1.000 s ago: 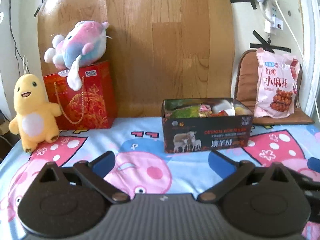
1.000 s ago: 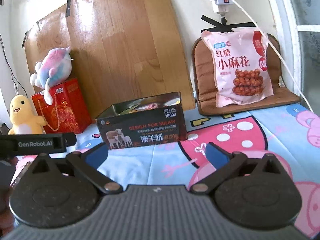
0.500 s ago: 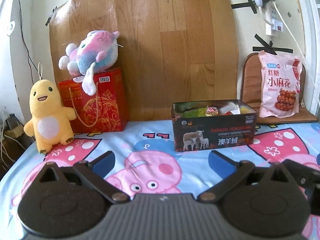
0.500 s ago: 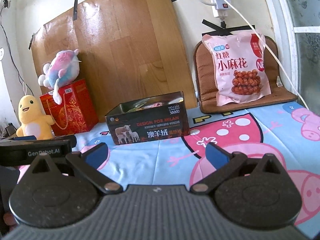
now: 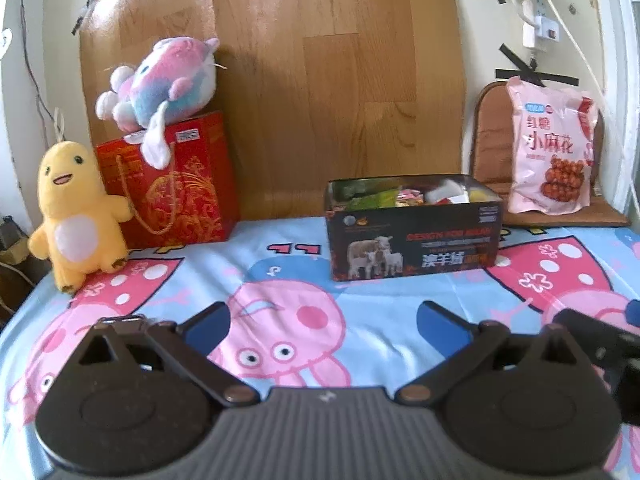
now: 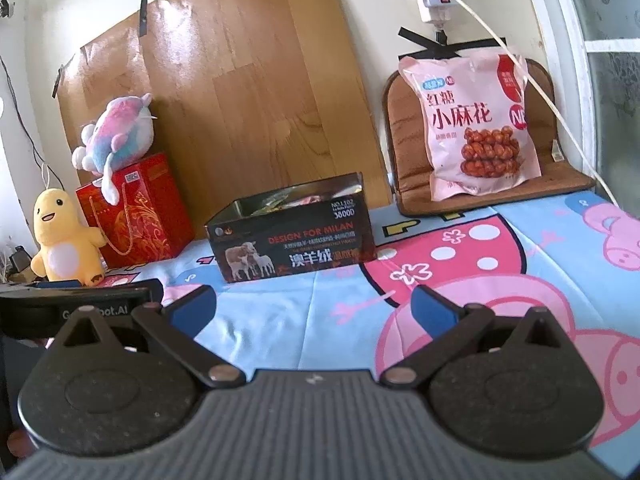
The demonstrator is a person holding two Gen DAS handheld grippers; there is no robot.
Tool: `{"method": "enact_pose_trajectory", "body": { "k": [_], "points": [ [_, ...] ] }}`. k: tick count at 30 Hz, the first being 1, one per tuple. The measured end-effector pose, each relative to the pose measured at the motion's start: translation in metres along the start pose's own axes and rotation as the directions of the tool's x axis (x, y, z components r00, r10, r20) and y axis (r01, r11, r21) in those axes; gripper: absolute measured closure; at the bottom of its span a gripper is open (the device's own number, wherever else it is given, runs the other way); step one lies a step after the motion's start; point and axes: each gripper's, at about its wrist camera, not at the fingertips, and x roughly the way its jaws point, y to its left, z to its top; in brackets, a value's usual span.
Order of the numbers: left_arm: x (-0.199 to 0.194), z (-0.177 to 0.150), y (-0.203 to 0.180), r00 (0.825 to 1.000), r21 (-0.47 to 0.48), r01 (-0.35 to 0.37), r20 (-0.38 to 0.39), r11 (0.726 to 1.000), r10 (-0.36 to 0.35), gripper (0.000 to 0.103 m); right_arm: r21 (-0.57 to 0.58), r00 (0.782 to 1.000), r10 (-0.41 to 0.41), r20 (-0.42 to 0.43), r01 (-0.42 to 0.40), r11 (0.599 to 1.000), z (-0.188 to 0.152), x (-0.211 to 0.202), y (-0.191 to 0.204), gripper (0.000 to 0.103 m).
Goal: Organize snacks
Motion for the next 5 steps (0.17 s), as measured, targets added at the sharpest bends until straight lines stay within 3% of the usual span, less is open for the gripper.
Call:
{"method": "enact_pose_trajectory", "body": {
  "k": [5],
  "points": [
    [0.016,-0.002,0.002,0.995,-0.03,0.092,-0.028,0.995,-0.093,0.0,0.01,1.0,-0.011,-0.018,0.011,1.0,-0.003,0.006,-0.005,0.0]
  ]
}}
